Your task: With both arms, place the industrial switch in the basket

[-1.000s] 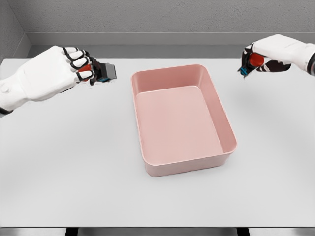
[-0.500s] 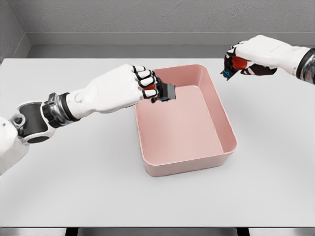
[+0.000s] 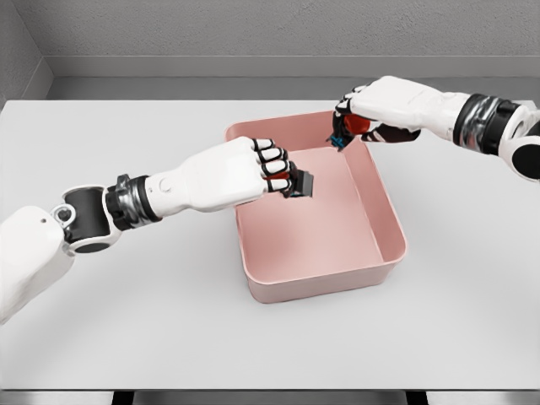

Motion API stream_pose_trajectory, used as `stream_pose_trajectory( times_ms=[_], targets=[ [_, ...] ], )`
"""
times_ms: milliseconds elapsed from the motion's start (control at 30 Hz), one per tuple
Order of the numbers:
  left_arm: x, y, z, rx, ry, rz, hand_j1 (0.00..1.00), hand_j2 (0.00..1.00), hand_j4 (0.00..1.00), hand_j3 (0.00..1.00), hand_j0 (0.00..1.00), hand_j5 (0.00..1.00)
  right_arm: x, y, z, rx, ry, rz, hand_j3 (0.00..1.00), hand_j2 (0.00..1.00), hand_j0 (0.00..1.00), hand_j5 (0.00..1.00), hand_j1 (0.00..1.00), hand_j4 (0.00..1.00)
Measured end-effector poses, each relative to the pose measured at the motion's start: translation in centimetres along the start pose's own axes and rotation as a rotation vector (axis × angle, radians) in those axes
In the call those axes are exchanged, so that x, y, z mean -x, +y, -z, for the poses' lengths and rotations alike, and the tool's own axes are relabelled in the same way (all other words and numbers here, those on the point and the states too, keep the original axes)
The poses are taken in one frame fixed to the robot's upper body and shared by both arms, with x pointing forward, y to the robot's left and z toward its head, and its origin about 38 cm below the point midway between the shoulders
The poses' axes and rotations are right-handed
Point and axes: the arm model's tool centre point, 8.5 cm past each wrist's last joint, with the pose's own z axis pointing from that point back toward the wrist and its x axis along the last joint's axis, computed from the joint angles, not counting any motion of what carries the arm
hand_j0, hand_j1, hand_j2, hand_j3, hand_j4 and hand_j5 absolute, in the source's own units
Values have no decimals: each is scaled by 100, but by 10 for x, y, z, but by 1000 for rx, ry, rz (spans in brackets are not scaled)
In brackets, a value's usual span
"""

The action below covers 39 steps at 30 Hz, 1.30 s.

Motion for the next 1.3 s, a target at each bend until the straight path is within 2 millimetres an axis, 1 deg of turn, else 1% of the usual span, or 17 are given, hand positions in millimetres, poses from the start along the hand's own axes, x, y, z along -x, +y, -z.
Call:
stream_pose_trajectory(
  times_ms=[33,100,233,267,300,333,467,500,533,667,767,867,967,1033,1167,1233,1300],
  targets=[
    [0,0,0,0,0,0,80,80,80,80,80,80,-3,1,3,-1,-9,2,48,48,48,48,48,48],
    [0,0,0,0,0,0,86,86,86,86,86,86,-9,3,9,-4,-28,7,48,48,48,48,48,48],
    [0,0,-1,2,0,-1,88,88,88,88,88,88,-15,5,16,-4,-45,15,48,48,48,48,48,48],
    [0,0,-1,1,0,-1,88,88,88,88,88,88,-16,5,16,-4,-46,16,50,50,50,50,50,50],
    [0,0,-1,1,0,-1,88,88,88,88,88,88,-16,5,16,-3,-45,17,79,79,79,79,79,79],
    [0,0,-1,1,0,-1,88,88,88,88,88,88,-15,4,16,-1,-39,20,99,99,99,99,99,99],
    [-1,-2,-1,3,2,-7,91,91,91,91,91,91,-10,3,16,1,7,46,100,100,100,100,100,100],
    [-1,-3,-2,4,3,-9,93,93,93,93,93,93,-9,3,16,2,11,49,100,100,100,100,100,100],
    [0,-2,-2,3,5,-9,100,100,100,100,100,100,-9,3,16,2,14,51,100,100,100,100,100,100],
    [5,3,-10,6,16,-8,100,100,100,100,100,100,-8,3,16,2,20,55,100,100,100,100,100,100],
    [13,8,-30,39,36,4,100,100,100,100,100,100,-6,1,14,5,29,54,100,100,100,100,100,100],
    [24,15,-57,90,67,13,100,100,100,100,100,100,9,-7,-1,33,74,59,100,100,100,100,100,100],
    [31,18,-89,152,105,7,100,100,100,100,100,100,30,-15,-26,59,144,58,100,100,100,100,100,100],
    [34,21,-111,191,136,-10,100,100,100,100,100,100,46,-11,-43,56,196,71,100,100,100,100,100,100],
    [32,19,-152,266,192,-64,100,100,100,100,100,100,83,-6,-70,57,310,115,100,100,100,100,100,100],
    [33,20,-167,296,216,-76,100,100,100,100,100,100,103,-4,-81,55,367,142,100,100,100,100,100,100],
    [40,23,-182,326,250,-71,100,100,100,100,100,100,121,3,-92,48,421,171,100,100,100,100,100,100]
  ],
)
